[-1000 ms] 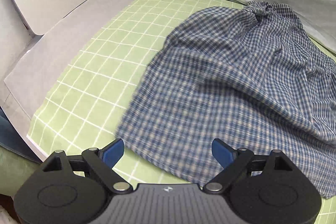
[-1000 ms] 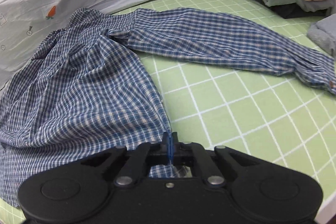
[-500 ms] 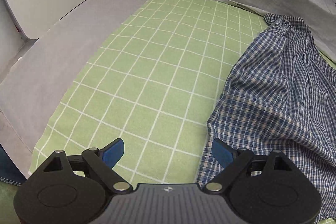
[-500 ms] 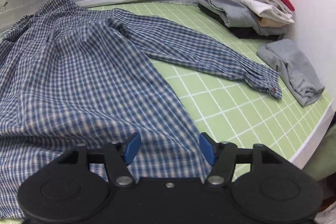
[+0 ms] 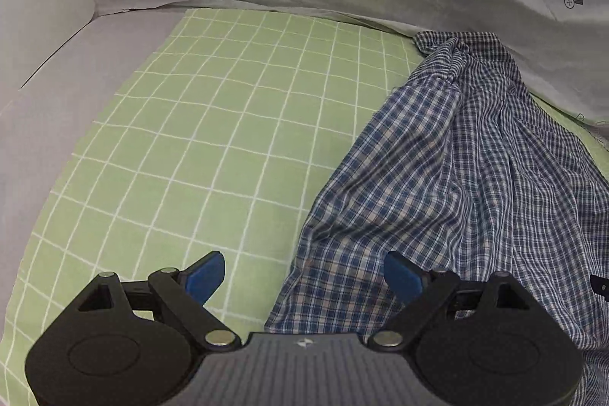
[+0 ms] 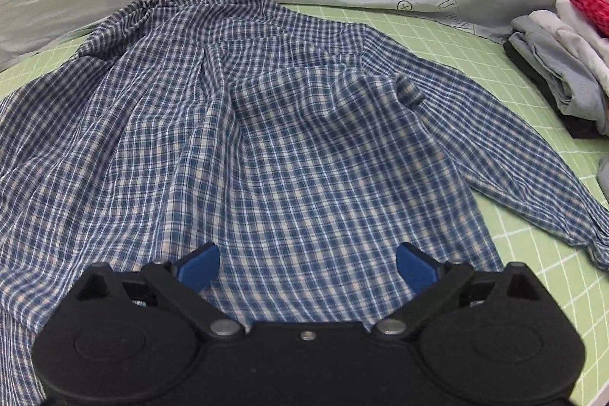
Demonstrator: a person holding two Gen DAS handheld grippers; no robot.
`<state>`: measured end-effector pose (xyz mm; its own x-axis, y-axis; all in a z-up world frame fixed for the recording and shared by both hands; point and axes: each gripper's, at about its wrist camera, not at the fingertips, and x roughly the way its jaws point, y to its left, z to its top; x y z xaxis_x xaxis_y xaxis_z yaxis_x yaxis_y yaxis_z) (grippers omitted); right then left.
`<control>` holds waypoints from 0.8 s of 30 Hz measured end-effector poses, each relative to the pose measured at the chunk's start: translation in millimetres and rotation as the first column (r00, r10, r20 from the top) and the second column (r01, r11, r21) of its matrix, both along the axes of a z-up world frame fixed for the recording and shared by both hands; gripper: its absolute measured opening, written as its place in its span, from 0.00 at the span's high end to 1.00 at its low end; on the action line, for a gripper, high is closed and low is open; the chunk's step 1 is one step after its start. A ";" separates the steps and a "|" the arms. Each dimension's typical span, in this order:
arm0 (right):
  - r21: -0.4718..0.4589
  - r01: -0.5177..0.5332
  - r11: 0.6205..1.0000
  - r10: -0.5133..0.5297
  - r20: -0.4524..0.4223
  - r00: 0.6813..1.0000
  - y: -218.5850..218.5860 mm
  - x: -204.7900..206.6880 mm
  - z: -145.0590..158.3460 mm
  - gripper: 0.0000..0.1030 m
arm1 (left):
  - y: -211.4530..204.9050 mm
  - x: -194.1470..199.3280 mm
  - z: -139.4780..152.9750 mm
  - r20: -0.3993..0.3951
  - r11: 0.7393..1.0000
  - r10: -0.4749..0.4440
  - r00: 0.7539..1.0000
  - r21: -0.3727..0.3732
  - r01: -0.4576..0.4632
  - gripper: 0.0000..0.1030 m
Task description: Fold clothes
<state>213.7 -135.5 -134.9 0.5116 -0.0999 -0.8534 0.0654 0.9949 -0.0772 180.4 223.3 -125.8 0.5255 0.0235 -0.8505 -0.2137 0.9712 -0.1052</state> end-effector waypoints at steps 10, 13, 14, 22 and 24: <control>0.041 0.024 0.999 -0.022 -0.035 0.999 -18.4 -4.1 -1.5 0.03 | -39.2 31.7 -4.3 -0.011 0.999 -0.043 0.999 -0.019 0.043 0.98; 0.048 0.028 0.998 -0.026 -0.047 0.999 -27.8 -12.7 -3.9 0.03 | -62.9 31.6 4.3 0.013 0.997 -0.081 0.997 -0.012 0.081 0.98; 0.050 0.036 0.998 -0.033 -0.052 0.998 -32.0 -15.4 -4.5 0.03 | -72.5 30.2 9.1 0.028 0.995 -0.104 0.994 -0.007 0.104 0.98; 0.109 0.089 0.990 -0.081 -0.073 0.994 -64.9 -28.4 -10.5 0.03 | -197.1 18.7 15.7 0.062 0.895 -0.446 0.893 0.046 0.443 0.96; 0.116 0.096 0.989 -0.087 -0.077 0.993 -71.8 -30.2 -12.3 0.03 | -214.6 18.9 1.4 0.013 0.882 -0.472 0.882 0.014 0.472 0.87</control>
